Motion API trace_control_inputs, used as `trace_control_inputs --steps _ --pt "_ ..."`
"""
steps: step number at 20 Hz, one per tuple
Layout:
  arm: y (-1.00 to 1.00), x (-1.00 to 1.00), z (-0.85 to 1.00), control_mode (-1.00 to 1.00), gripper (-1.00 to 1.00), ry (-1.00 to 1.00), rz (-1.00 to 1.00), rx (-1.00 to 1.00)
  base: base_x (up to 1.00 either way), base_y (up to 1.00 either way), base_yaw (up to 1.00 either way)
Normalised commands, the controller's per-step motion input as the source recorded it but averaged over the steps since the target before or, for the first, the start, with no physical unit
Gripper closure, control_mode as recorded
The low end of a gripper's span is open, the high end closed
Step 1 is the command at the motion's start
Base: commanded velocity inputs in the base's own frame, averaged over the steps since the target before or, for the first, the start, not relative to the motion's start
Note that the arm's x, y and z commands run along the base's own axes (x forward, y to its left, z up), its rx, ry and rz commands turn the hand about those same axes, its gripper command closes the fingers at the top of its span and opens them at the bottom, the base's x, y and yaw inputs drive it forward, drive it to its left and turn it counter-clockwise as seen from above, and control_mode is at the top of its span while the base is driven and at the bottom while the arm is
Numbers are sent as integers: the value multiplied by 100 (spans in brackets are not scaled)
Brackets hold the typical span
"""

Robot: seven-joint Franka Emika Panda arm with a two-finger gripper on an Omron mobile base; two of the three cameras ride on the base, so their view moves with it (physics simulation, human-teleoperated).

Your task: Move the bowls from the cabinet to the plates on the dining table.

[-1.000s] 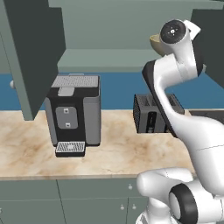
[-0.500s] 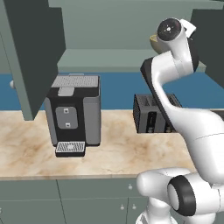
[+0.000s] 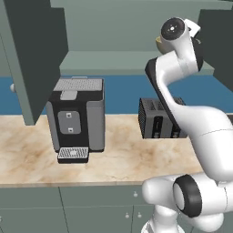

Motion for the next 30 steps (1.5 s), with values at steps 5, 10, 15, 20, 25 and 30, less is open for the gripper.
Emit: trace_control_inputs --steps 5,10,15,20,25,30 --pt "-11 23 -5 -100 -100 0 0 1 0 0 0" --pt "-8 24 -2 -100 -100 0 0 2 0 0 0" --pt "-3 27 -1 -100 -100 0 1 2 0 0 0" --pt "0 29 -1 -100 -100 0 2 1 0 0 0" --pt "-4 24 0 -100 -100 0 2 1 0 0 0" --pt "-10 20 0 -100 -100 0 1 1 0 0 0"
